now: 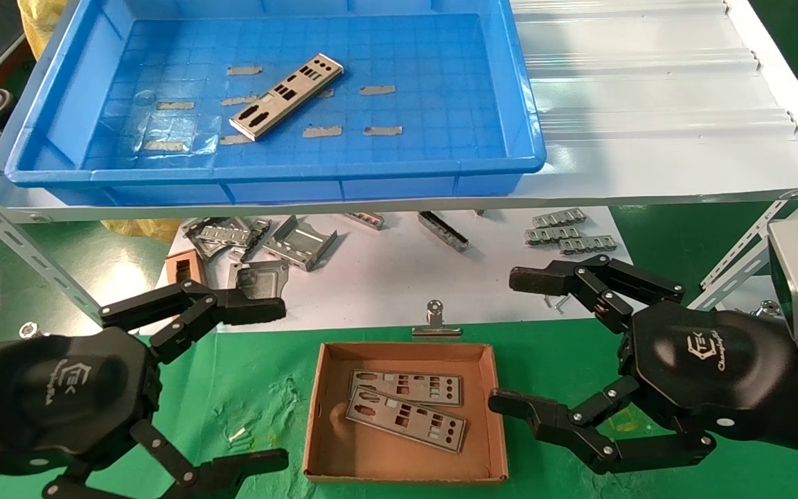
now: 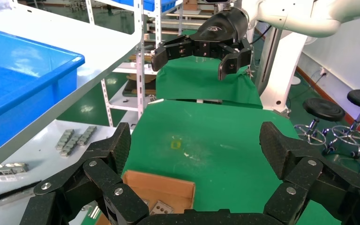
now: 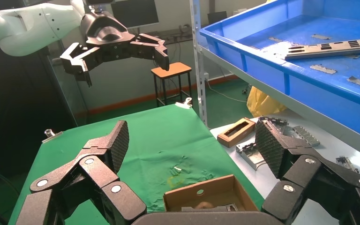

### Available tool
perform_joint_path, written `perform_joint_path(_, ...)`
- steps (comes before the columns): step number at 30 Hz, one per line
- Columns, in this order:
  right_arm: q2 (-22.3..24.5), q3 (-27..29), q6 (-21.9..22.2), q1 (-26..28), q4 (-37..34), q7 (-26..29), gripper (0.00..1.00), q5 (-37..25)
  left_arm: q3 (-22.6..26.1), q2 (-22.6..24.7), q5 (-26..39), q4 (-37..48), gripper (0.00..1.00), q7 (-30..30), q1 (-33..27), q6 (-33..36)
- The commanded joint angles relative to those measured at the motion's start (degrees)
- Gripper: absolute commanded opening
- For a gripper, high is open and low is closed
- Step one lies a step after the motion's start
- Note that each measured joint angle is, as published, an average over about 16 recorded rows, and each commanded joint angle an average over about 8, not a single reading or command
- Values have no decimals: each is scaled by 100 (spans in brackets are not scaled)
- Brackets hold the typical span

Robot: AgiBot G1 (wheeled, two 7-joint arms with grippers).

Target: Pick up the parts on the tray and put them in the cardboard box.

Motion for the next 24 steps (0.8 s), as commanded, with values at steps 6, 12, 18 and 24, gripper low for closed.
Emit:
perform_joint_path(6, 0, 0, 0, 0, 0, 0, 100, 0, 0, 0, 0, 0, 100, 0, 0, 0)
perform_joint_path(12, 0, 0, 0, 0, 0, 0, 100, 0, 0, 0, 0, 0, 100, 0, 0, 0)
perform_joint_path(18, 0, 0, 0, 0, 0, 0, 100, 0, 0, 0, 0, 0, 100, 0, 0, 0)
perform_joint_path(24, 0, 0, 0, 0, 0, 0, 100, 0, 0, 0, 0, 0, 100, 0, 0, 0)
